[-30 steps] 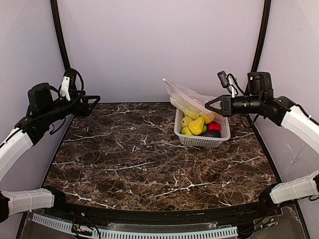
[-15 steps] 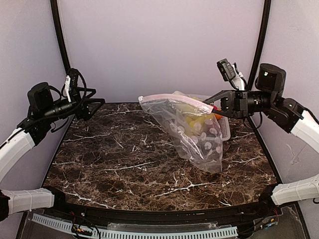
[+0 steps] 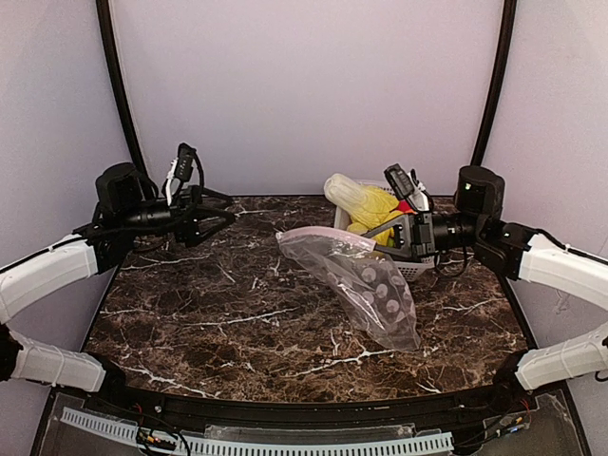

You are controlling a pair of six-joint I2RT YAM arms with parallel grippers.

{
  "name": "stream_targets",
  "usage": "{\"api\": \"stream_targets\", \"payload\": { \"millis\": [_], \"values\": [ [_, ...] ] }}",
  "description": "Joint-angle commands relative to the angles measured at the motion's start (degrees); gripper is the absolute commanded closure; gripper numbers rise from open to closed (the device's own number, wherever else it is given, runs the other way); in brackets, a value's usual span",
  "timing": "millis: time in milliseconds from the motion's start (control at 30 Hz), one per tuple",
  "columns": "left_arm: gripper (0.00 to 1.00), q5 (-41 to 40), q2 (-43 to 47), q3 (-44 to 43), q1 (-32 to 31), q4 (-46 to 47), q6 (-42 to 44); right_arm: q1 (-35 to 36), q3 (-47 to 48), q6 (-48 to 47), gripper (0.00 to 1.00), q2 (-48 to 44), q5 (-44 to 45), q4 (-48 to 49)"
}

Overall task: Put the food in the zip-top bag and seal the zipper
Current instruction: Pass from the right arm to the left

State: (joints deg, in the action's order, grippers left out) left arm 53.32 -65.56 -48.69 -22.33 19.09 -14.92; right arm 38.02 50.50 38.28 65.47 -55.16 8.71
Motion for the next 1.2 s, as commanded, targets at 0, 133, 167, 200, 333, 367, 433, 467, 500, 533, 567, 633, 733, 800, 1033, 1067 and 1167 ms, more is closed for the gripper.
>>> {"api": "stream_targets", "payload": {
  "millis": [0, 133, 167, 200, 333, 367, 433, 467, 500, 533, 567, 633, 733, 800, 1033, 1067, 1167],
  "values": [
    [0.00, 3.22, -3.50, 2.05, -1.60, 7.60, -7.37, 0.30, -1.44, 1.82, 1.00, -1.05, 1.74, 7.71],
    [0.00, 4.02, -7.05, 3.14, -2.20, 13.09, -12.14, 0.30, -2.94, 3.42, 1.00, -1.79, 1.64, 10.78],
    [0.00, 4.41, -8.18, 3.15, -2.46, 14.02, -12.63, 0.30, -3.21, 3.69, 1.00, -2.02, 1.57, 11.40],
    [0.00, 4.59, -8.67, 3.16, -3.16, 14.38, -13.39, 0.30, -3.48, 3.93, 1.00, -2.14, 1.48, 12.00],
    [0.00, 5.54, -10.80, 3.37, -5.04, 16.58, -15.17, 0.26, -3.96, 4.78, 1.00, -2.67, 0.28, 14.10],
    [0.04, 5.74, -11.45, 3.39, -5.24, 17.51, -16.01, 0.28, -4.07, 5.10, 1.00, -2.71, -0.30, 14.89],
    [0.15, 6.23, -12.57, 3.50, -6.02, 19.09, -17.37, 0.30, -4.30, 5.88, 1.00, -2.81, -1.45, 16.55],
    [0.19, 6.34, -13.01, 3.46, -6.26, 19.83, -17.75, 0.26, -4.27, 6.11, 1.00, -2.74, -1.86, 16.99],
    [0.26, 6.37, -13.72, 3.40, -6.56, 19.93, -18.08, 0.29, -4.20, 6.18, 1.00, -2.72, -2.30, 17.16],
    [0.27, 6.32, -14.11, 3.35, -7.11, 19.93, -18.19, 0.29, -4.12, 6.20, 1.00, -2.72, -2.56, 17.24],
    [0.29, 6.24, -14.80, 3.34, -7.38, 19.93, -18.30, 0.30, -4.03, 6.28, 1.00, -2.72, -2.77, 17.34],
    [0.30, 6.15, -15.97, 3.23, -8.35, 20.05, -18.74, 0.30, -3.92, 6.45, 1.00, -2.77, -3.14, 17.55],
    [0.34, 5.79, -17.61, 3.05, -8.51, 21.41, -20.13, 0.30, -3.91, 6.69, 1.00, -2.88, -3.50, 17.86],
    [0.36, 5.72, -18.28, 2.92, -8.48, 22.18, -21.08, 0.30, -4.00, 6.87, 1.00, -3.05, -3.64, 18.18],
    [0.38, 5.22, -18.13, 3.24, -8.52, 24.83, -23.08, 0.30, -4.10, 6.81, 1.00, -3.08, -4.53, 18.02],
    [0.40, 5.22, -18.05, 3.24, -8.52, 25.09, -23.19, 0.30, -4.02, 6.81, 1.00, -2.99, -4.71, 18.05],
    [0.42, 5.30, -18.29, 3.33, -8.52, 26.18, -24.05, 0.30, -3.84, 6.81, 1.00, -2.81, -5.01, 18.10]
  ]
}}
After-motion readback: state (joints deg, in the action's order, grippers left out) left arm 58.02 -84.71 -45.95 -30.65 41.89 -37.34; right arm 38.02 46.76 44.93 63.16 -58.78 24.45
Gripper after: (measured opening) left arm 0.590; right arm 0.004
